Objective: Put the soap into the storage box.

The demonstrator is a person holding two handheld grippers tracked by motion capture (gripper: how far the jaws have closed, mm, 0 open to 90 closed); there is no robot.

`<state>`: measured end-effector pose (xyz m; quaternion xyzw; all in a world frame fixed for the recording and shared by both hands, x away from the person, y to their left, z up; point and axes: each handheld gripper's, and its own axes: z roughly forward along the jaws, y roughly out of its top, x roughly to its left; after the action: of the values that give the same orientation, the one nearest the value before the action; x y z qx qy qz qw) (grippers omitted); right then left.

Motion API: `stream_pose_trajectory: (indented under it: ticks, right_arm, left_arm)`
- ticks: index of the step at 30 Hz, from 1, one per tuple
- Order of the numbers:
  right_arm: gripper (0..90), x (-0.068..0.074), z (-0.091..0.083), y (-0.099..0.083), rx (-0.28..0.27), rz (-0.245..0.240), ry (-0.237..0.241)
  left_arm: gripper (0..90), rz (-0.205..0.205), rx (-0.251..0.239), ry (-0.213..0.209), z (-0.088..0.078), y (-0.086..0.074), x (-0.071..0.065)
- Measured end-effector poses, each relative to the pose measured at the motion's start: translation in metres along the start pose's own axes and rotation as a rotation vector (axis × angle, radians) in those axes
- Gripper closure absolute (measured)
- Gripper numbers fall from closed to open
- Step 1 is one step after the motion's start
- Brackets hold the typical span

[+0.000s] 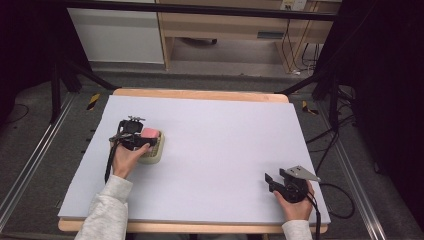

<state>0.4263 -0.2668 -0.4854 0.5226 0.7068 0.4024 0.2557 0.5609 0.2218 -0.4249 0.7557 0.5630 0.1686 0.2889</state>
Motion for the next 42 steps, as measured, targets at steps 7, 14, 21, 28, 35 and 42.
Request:
stream_pose_trajectory:
  ticks: [7,14,21,28,35,42]
  right_arm:
    - [38.1,0.000,0.000,0.000,0.003,-0.002,0.000]
    - [38.2,0.000,0.000,0.000,0.003,-0.003,0.001]
    - [38.4,0.000,0.000,0.000,0.004,-0.002,0.000]
    - [38.7,0.000,0.001,0.000,0.004,-0.003,0.001]
    - [38.7,0.000,0.001,0.000,0.005,-0.003,0.001]
    - [38.6,0.000,0.000,0.000,0.004,-0.004,0.002]
  left_arm:
    - [37.2,0.006,0.016,0.008,0.005,-0.002,-0.002]
    - [37.2,0.000,0.031,0.013,0.009,-0.004,-0.001]
    - [37.3,0.003,0.041,0.019,0.013,-0.006,-0.001]
    - [37.2,0.003,0.045,0.021,0.016,-0.007,-0.002]
    - [37.2,-0.003,0.046,0.029,0.018,-0.008,-0.002]
    - [37.1,-0.003,0.046,0.028,0.018,-0.008,-0.002]
